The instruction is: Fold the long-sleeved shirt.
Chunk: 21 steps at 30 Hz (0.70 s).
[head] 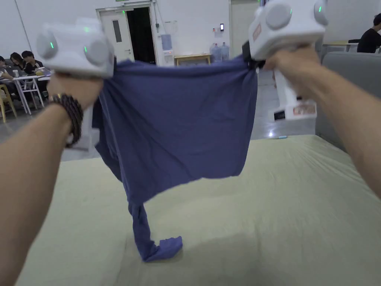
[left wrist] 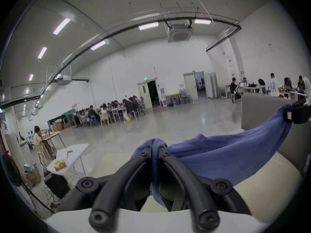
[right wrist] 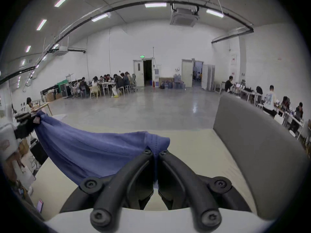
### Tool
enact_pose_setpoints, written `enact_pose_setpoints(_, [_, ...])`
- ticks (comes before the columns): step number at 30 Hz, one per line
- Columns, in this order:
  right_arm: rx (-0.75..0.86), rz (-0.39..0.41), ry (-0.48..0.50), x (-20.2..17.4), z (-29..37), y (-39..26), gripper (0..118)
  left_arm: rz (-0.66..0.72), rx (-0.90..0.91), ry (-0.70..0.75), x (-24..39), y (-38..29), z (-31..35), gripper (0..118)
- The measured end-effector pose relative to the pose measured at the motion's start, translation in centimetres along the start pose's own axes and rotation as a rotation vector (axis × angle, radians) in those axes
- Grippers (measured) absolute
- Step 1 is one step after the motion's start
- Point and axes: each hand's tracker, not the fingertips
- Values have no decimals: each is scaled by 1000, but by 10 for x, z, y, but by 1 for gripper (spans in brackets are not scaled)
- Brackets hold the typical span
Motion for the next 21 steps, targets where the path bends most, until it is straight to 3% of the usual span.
enact_pose_setpoints(5, [-146,-36,5,8,-44,-95,4,-54,-111,-54,28,-112,-17,5])
enact_pose_setpoints(8, [-194,-91,37,19,-47,-138,4,-38,-145,-71,31,-153,-5,5])
enact_pose_setpoints(10, [-203,-88,44,23,-37,-159,4,-5,-167,-86,28,-173,10,5])
enact_pose_setpoints(15, [-178,-69,119,28,25,-222,4,50,-123,-115,20,-224,94,5])
enact_pose_setpoints(21, [-245,-1,190,24,123,-361,4,66,-205,-90,31,-362,230,5])
